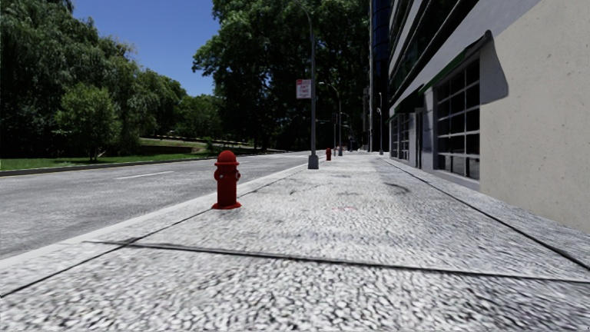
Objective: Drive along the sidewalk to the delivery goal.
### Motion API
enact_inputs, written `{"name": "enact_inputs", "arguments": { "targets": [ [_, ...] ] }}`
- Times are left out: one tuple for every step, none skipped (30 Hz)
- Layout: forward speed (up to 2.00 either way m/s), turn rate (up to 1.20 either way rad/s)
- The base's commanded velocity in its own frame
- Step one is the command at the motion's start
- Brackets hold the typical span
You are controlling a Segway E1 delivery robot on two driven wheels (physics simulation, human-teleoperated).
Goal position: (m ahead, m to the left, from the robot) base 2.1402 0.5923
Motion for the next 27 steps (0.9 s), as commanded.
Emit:
{"name": "enact_inputs", "arguments": {
  "targets": [
    [1.04, 0.0],
    [1.04, 0.0],
    [1.04, 0.0],
    [1.04, 0.0],
    [1.04, 0.07],
    [1.04, 0.29],
    [1.04, 0.37],
    [1.04, 0.3],
    [1.04, 0.06],
    [1.04, 0.0],
    [1.04, 0.0],
    [1.04, 0.0],
    [1.04, 0.0],
    [1.03, 0.0],
    [1.03, 0.0],
    [1.03, 0.0],
    [1.03, 0.0],
    [1.03, 0.0],
    [1.03, 0.0],
    [1.03, 0.0],
    [1.03, 0.0],
    [1.03, 0.0],
    [1.03, 0.0],
    [1.03, 0.0],
    [1.03, 0.0],
    [1.03, 0.0],
    [1.03, 0.0]
  ]
}}
